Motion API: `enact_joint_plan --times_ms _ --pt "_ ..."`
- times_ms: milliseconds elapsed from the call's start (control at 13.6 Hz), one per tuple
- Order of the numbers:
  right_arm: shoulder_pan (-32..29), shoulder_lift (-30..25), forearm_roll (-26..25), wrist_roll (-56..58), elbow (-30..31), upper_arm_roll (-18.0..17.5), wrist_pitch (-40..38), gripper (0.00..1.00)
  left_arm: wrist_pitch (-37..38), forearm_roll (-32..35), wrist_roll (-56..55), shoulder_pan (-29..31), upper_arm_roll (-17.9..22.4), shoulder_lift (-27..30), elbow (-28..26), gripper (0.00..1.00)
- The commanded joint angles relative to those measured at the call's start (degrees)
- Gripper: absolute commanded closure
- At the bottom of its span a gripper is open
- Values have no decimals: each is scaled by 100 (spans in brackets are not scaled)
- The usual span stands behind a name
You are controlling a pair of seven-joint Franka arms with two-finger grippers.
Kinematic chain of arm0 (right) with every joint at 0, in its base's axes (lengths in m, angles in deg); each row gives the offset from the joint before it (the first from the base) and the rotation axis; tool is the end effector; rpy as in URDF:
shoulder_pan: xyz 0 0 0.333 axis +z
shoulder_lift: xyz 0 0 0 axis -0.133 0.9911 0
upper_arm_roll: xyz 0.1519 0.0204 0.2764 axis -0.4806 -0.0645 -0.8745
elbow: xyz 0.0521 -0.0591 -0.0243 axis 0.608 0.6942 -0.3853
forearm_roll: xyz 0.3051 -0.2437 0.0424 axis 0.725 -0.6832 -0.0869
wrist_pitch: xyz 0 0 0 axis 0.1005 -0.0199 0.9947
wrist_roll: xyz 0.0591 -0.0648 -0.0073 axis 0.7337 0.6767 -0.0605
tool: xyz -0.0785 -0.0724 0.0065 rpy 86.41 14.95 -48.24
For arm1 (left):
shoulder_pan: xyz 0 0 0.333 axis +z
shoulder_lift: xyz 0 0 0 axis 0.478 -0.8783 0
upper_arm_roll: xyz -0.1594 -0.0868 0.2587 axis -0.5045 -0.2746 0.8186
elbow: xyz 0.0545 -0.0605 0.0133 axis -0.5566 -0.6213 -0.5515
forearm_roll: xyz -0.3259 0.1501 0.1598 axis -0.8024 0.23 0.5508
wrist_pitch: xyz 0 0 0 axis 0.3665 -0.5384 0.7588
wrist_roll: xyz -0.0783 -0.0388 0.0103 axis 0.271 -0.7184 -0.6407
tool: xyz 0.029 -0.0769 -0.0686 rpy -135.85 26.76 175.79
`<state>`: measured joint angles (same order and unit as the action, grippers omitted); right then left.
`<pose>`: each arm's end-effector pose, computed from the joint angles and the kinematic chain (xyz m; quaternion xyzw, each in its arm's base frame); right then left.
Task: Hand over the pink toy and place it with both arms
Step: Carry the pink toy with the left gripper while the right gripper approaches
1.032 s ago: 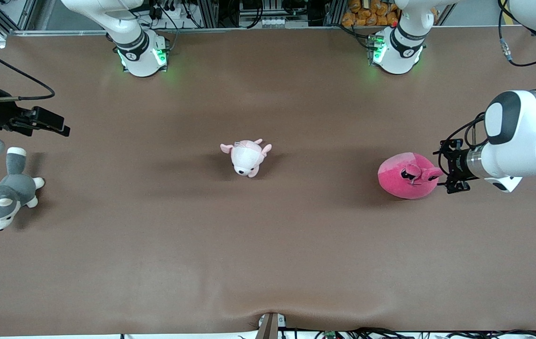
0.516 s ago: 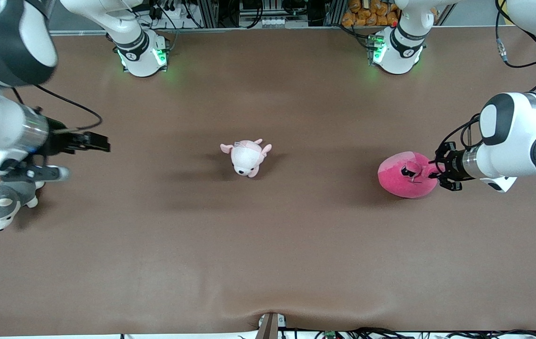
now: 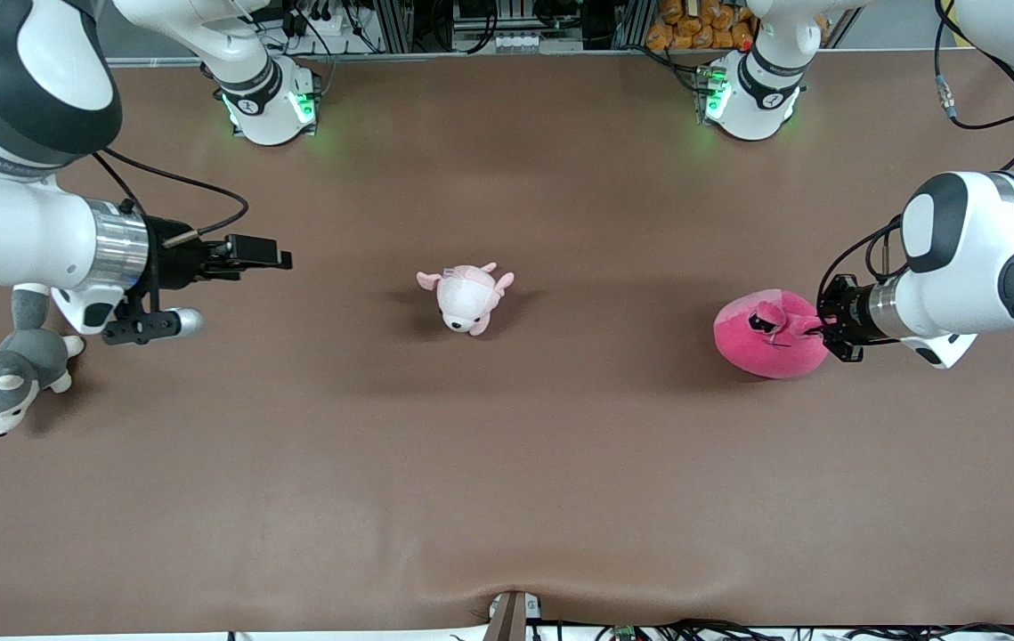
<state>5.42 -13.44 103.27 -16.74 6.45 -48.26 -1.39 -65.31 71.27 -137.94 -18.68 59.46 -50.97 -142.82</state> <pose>0.5998 0.1610 0.5297 -0.9542 -0.0108 0.1561 0.2548 0.5969 -0.0409 0.3669 -0.7034 -0.7003 0.1106 0.0504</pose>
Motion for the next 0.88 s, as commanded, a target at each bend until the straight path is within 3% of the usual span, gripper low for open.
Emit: enact_joint_plan --times_ms 0,147,369,590,811 --pt "47 175 829 -122 -54 48 -12 0 879 -440 131 -4 -195 88 808 100" --pt "90 245 1295 -567 -46 48 49 0 1302 -748 -18 -91 -361 62 1415 100" --pt "152 236 1508 -1201 -46 48 138 0 1532 -767 -885 -398 -564 62 1743 100" --pt "362 289 1990 -2148 -37 48 347 0 1532 -1012 -2071 -1065 -591 -96 2024 100" --pt "792 298 2282 -3265 -37 48 1040 0 1515 -1039 -3030 -1777 -591 -385 2620 100"
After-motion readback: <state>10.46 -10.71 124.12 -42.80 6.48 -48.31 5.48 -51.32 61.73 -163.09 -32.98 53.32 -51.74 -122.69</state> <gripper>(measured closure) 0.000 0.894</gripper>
